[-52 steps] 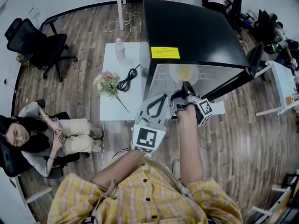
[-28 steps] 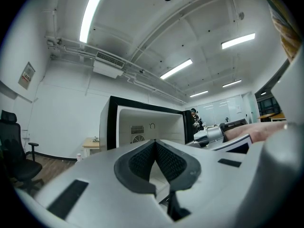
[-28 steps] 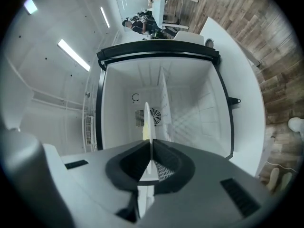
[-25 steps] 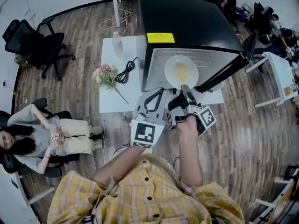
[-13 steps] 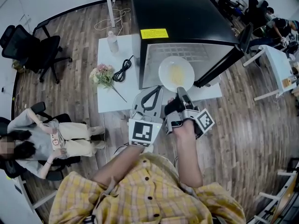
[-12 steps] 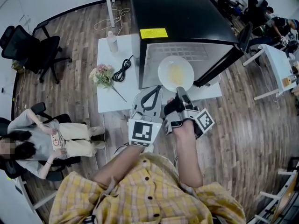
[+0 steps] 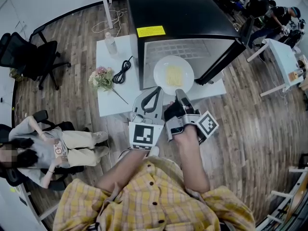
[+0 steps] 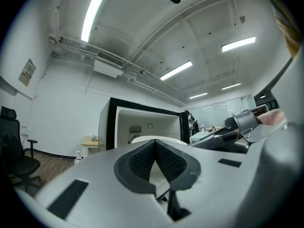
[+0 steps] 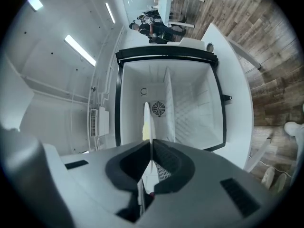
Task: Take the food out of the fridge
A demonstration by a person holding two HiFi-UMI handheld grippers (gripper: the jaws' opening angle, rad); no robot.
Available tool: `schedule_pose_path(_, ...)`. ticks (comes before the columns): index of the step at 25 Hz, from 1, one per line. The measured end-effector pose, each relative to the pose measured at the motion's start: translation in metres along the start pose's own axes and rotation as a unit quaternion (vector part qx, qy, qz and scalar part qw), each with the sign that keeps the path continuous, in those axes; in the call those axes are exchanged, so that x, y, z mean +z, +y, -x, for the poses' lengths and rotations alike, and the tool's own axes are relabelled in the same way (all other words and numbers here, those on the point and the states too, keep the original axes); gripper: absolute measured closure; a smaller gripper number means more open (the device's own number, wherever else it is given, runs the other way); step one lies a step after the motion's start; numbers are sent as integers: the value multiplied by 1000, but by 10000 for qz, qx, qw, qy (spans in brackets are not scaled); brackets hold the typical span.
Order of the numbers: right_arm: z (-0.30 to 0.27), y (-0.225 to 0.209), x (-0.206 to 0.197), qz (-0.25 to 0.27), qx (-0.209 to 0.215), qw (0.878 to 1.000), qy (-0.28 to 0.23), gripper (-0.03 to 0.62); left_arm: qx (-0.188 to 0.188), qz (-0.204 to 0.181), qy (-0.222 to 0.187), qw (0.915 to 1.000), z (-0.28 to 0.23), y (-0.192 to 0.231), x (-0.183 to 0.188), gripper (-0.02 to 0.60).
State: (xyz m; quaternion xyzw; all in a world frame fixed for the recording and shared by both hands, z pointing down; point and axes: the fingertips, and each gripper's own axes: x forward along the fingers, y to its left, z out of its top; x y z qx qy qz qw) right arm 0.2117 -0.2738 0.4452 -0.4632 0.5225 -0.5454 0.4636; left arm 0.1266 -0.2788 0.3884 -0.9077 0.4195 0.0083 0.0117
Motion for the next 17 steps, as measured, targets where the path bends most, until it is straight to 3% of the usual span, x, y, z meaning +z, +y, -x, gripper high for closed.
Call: schedule_pose_path(17, 6, 4, 6, 73, 26, 9999, 80, 576, -13, -87, -59, 9999, -5, -12, 3, 574)
